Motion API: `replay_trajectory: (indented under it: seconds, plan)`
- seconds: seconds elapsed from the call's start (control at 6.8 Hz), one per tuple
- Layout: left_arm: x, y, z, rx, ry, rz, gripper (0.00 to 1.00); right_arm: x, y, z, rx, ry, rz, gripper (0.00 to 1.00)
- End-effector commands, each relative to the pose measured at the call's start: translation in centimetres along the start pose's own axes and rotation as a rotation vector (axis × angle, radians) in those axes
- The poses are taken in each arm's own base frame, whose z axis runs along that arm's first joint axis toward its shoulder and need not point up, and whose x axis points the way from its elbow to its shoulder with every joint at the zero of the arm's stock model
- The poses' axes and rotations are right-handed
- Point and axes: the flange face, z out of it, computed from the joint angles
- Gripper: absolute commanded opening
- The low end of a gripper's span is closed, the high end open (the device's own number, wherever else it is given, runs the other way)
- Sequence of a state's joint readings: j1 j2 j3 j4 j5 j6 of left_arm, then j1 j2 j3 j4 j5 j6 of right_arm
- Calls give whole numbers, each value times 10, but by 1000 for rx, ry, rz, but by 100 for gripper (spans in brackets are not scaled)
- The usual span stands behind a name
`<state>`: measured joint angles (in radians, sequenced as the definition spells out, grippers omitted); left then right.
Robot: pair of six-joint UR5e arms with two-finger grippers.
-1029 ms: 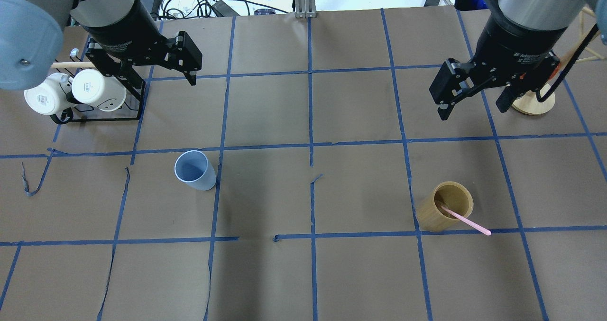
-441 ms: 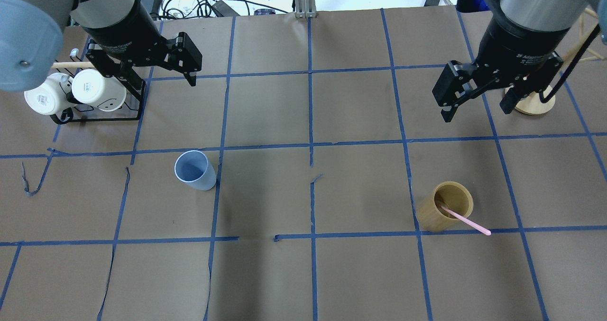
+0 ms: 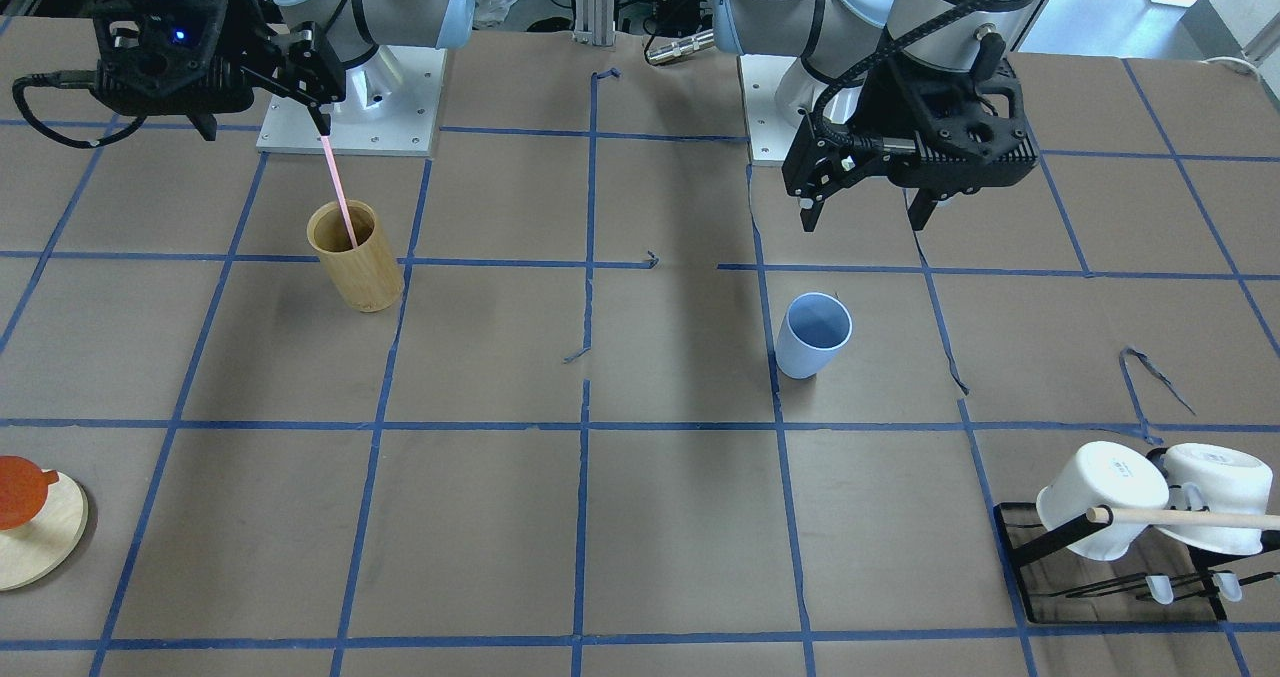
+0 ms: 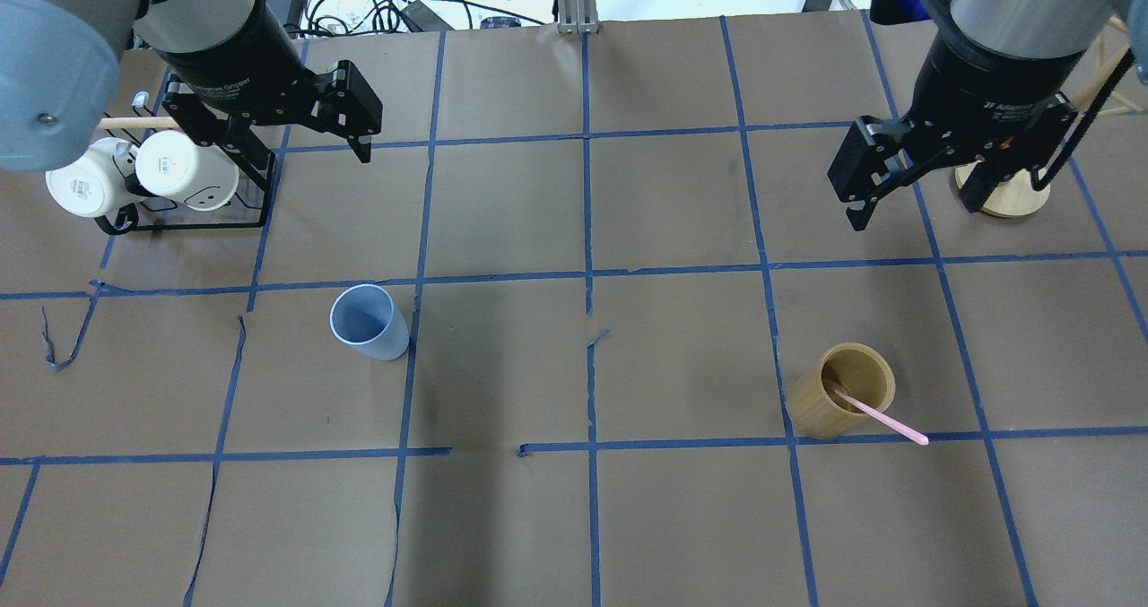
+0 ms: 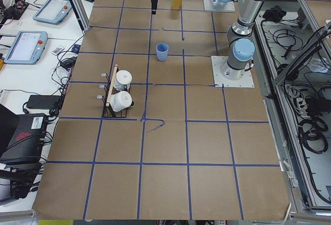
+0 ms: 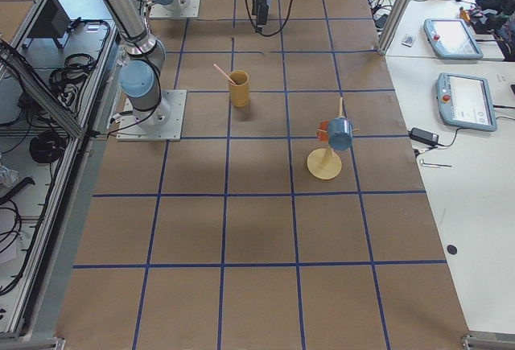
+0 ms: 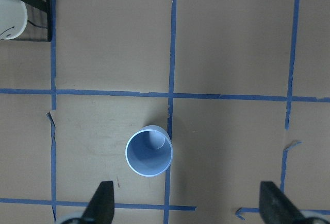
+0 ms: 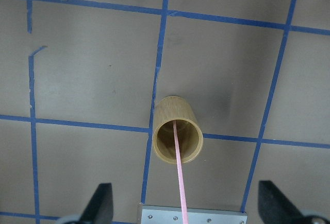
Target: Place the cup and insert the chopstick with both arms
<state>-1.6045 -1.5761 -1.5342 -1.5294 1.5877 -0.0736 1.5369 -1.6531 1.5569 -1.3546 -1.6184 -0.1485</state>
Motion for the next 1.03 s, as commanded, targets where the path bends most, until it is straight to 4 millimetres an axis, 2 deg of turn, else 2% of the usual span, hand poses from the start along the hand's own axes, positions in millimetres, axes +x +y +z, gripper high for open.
replay_trajectory:
  seconds: [0.0,0.15,0.29,0.44,0.59,0.74,0.88]
  plan:
    - [0,1,2,-3,-2,0,100,1,-7,13,-36,5,-10,100]
    - [-1,3,2,-5,-8,0,100,10,-22,41,-108,28,-3,100]
    - [-3,6,6,-15,-9,-3,100,15,-20,56,-168,83,0,100]
    - [-12,11,24,-41,-12,-11,100,22,-10,87,-277,119,-7,100]
    - [-26,7,41,-32,-13,-45,100,28,-3,119,-345,90,3,100]
    - [-35,1,65,-59,-15,-55,100,31,-3,145,-401,74,5,100]
    - [-37,-2,74,-56,-16,-60,100,33,1,172,-462,66,33,100]
